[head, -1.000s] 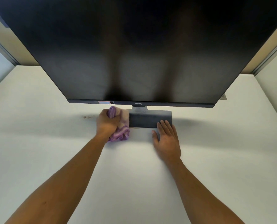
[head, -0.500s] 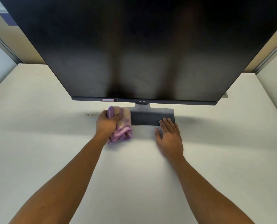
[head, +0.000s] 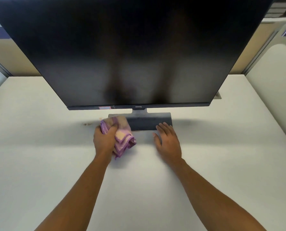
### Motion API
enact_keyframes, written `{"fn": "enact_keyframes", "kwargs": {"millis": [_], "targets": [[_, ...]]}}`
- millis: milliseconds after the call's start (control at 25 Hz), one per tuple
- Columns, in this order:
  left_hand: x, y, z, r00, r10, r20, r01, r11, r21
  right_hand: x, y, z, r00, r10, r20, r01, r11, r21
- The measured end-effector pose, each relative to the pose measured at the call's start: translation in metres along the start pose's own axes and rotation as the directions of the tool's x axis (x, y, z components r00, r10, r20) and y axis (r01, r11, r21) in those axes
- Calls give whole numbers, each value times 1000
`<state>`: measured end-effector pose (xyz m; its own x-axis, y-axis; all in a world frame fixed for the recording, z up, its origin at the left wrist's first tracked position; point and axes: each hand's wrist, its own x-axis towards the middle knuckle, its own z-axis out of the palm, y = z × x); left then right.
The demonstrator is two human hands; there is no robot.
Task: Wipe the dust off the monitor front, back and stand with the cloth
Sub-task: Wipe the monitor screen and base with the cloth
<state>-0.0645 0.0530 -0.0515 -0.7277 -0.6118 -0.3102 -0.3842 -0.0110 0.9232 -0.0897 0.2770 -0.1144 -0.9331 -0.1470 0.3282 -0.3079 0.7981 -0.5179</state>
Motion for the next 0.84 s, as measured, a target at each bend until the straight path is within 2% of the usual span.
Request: {"fn": "enact_keyframes", "kwargs": {"millis": [80,120,200,320,400,440,520,680,760,840], "targets": [[-20,-4,6,989,4,145,6,998,-67,-10,-13,-6,995,102,9,-102,974,201],[-28,-6,9,978,17,208,1,996,-86,-16,-22,-9,983,180,42,-184,924,334],[-42,-11,15,949,35,313,5,992,-126,-24,-41,-19,928,300,221,-372,751,546],[-57,-16,22,892,62,448,5,989,-147,-32,-51,-35,784,349,514,-621,480,620],[-65,-18,25,858,80,508,-20,992,-123,-37,-45,-47,729,315,608,-685,338,646],[-68,-20,27,850,85,520,-41,995,-96,-38,-42,-52,719,290,632,-695,308,650],[-72,-23,29,843,89,531,-104,995,-1,-42,-36,-62,710,267,652,-703,315,637],[-76,-31,33,821,99,562,-285,924,255,-53,-21,-74,691,378,616,-722,357,592],[-75,-36,32,833,139,535,-344,888,305,-60,-7,-83,678,415,607,-732,307,608],[-73,-43,28,848,260,461,-434,840,325,-67,9,-98,653,453,607,-745,243,621]]}}
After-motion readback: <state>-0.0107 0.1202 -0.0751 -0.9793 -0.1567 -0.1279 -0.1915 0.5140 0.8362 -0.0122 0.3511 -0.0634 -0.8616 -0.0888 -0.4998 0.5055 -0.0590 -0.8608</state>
